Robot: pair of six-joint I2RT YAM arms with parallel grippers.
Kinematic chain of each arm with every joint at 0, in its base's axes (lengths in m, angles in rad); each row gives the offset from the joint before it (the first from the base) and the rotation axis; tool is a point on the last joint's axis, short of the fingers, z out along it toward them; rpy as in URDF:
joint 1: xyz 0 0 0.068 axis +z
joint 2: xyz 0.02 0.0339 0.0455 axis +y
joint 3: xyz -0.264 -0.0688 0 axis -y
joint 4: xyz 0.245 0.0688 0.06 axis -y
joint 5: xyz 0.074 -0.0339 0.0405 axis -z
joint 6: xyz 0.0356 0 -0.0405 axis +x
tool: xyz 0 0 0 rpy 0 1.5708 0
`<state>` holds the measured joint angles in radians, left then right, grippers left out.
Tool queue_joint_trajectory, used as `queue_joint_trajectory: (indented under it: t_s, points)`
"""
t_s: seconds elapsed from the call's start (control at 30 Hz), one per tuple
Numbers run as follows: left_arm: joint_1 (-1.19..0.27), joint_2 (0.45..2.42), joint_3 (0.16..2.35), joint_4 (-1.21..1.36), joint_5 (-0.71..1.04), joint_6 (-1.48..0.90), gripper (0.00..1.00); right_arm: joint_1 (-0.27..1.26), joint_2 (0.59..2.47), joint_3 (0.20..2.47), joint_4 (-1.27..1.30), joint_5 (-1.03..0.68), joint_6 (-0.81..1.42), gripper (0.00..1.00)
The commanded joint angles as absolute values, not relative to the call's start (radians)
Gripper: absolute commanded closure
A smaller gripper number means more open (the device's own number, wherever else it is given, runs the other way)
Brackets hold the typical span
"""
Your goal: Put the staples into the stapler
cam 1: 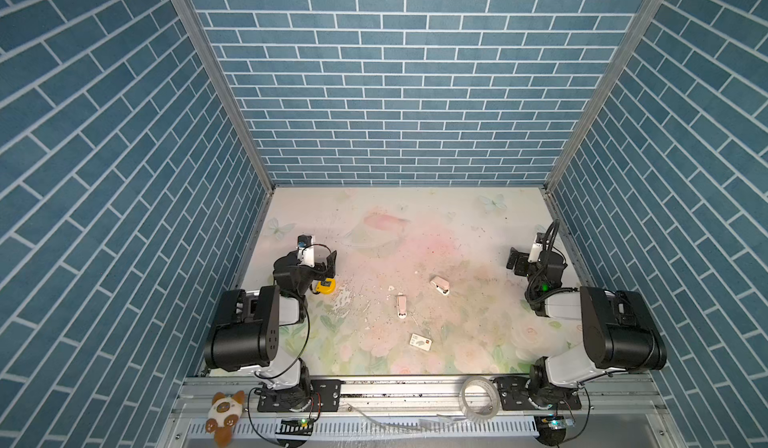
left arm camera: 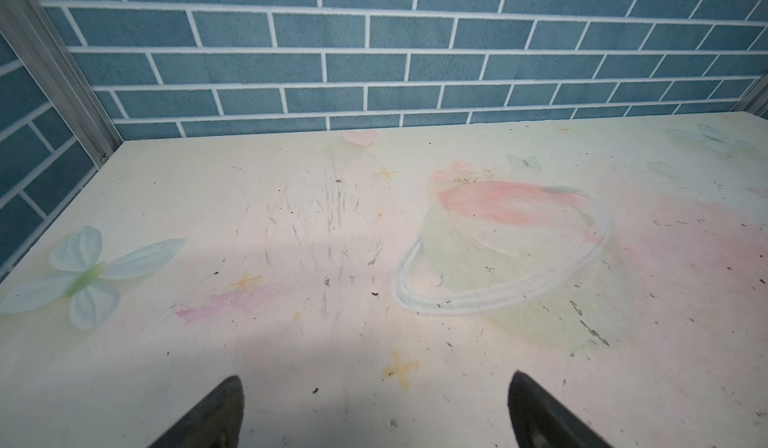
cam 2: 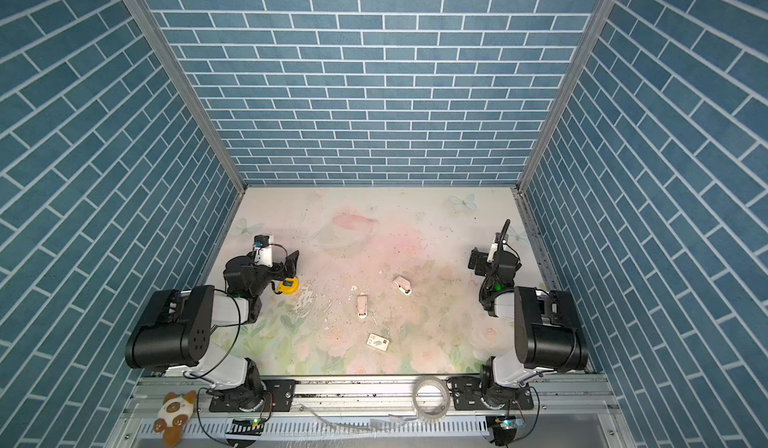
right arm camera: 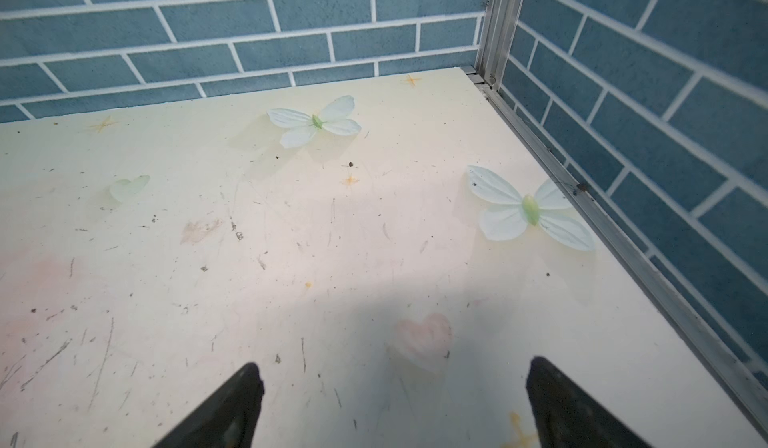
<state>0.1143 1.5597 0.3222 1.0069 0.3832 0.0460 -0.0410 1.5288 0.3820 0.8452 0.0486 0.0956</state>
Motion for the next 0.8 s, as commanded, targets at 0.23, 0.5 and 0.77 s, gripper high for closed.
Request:
queue_joint_trajectory:
  t_s: [0.23,0.5,0.77]
  points:
    - [0.110,1.546,0.333,1.009,0.390,0.055,0.00,-0.037,1.539,0.393,0.861,0.061,0.053,0.01]
    - [0.110,1.546,0.332,1.009,0.388,0.055,0.00,-0.038,1.539,0.393,0.861,0.063,0.052,0.01]
    - [0.097,1.542,0.347,0.969,0.371,0.070,0.00,-0.037,1.539,0.393,0.862,0.061,0.052,0.01]
